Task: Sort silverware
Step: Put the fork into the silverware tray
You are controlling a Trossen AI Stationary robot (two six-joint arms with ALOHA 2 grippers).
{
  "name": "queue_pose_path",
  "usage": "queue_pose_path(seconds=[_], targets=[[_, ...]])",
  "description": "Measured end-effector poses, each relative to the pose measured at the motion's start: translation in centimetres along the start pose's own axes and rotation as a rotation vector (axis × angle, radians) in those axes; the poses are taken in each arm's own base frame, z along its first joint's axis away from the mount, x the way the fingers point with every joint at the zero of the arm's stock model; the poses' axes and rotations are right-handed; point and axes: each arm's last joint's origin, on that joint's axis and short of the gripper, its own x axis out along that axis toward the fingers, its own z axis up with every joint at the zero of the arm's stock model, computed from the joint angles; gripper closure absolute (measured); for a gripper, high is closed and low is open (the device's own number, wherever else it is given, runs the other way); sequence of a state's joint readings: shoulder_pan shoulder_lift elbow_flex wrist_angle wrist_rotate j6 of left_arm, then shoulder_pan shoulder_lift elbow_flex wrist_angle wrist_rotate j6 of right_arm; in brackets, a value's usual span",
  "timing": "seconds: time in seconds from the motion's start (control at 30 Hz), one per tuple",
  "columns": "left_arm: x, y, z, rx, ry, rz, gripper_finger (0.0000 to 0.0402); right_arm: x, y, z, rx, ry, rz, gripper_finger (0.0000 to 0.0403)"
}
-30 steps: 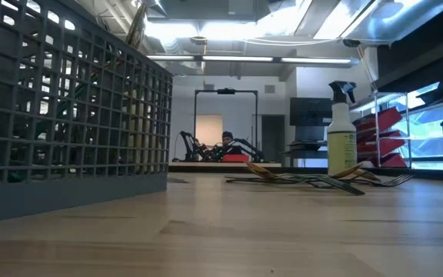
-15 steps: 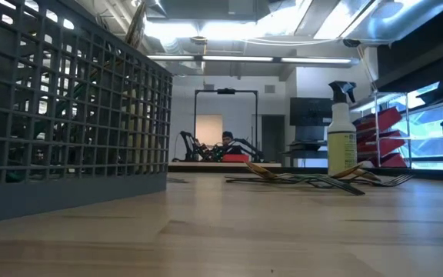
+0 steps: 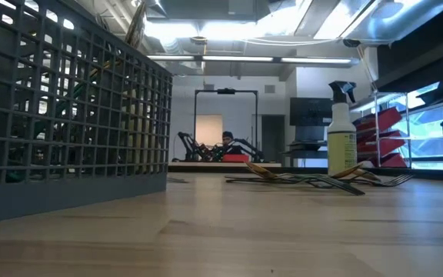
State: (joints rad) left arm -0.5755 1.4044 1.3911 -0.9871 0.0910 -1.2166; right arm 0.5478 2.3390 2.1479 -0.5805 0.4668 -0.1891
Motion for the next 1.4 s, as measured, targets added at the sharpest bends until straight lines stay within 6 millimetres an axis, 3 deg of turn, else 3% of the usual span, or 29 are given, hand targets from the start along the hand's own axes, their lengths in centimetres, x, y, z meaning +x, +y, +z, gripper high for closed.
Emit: queue_pose_path(seconds=[0.1,0.23,0.4,0.9,1.4], targets=[[0.0,0.0,-0.1,0.006,0.002,0.0,0.0398,1.1,-2.0,-0.6,0.026,0.008,0.111,0.0233],[0.0,-0.1,-0.2,0.007,0.004,0.0,0.0398,2.0,-3.9,-1.7,0.009,0.075,0.125,0.0233],[0.0,0.0,-0.2,0.008,0.006,0.0,0.0398,2.2,-4.3,-2.4,-0.106,0.108,0.201,0.0241],[-0.2,0.1,-0.2,-0.003,0.0,0.003,0.0398,3.3,-7.0,-3.3,-0.16,0.093,0.282,0.0393],[-0.4,0.1,-0.9,-0.011,-0.035,0.036,0.0398,3.8,-8.1,-3.9,-0.119,0.128,0.237,0.0391]])
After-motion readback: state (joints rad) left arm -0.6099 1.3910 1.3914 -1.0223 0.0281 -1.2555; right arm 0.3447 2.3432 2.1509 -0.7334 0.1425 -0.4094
